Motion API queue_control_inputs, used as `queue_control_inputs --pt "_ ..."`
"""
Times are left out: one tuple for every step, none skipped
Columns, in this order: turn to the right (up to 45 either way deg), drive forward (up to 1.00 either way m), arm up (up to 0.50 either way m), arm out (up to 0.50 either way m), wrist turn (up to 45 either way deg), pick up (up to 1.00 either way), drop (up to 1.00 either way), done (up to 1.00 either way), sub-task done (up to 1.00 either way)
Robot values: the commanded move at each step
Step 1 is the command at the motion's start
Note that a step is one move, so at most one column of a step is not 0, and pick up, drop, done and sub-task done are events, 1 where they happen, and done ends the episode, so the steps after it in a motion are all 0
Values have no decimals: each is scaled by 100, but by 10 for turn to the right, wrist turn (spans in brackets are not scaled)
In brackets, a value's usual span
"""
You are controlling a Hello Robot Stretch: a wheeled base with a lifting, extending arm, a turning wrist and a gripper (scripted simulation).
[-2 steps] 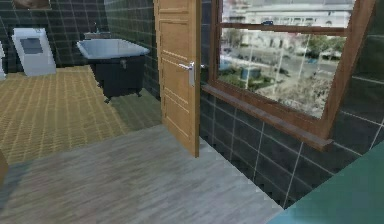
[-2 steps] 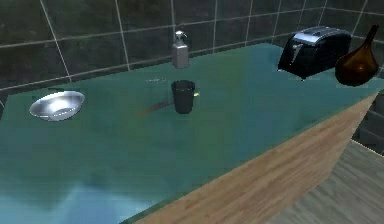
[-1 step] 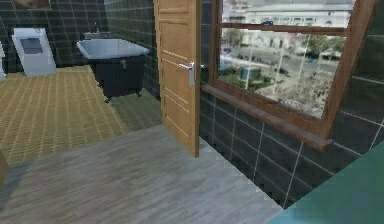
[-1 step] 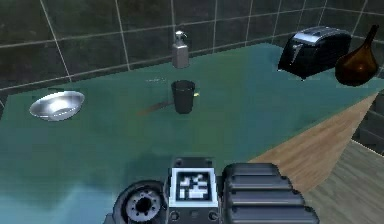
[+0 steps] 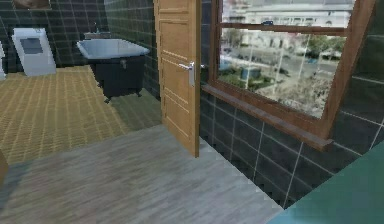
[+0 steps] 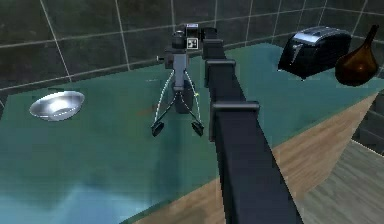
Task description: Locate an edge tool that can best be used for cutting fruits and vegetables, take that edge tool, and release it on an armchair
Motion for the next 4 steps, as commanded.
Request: queue_control_inputs --pt "0 0 0 0 450 0 0 0 0" --pt "0 0 0 0 450 0 0 0 0" --pt "0 0 0 0 300 0 0 0 0" --pt "0 0 -14 0 0 0 0 0 0"
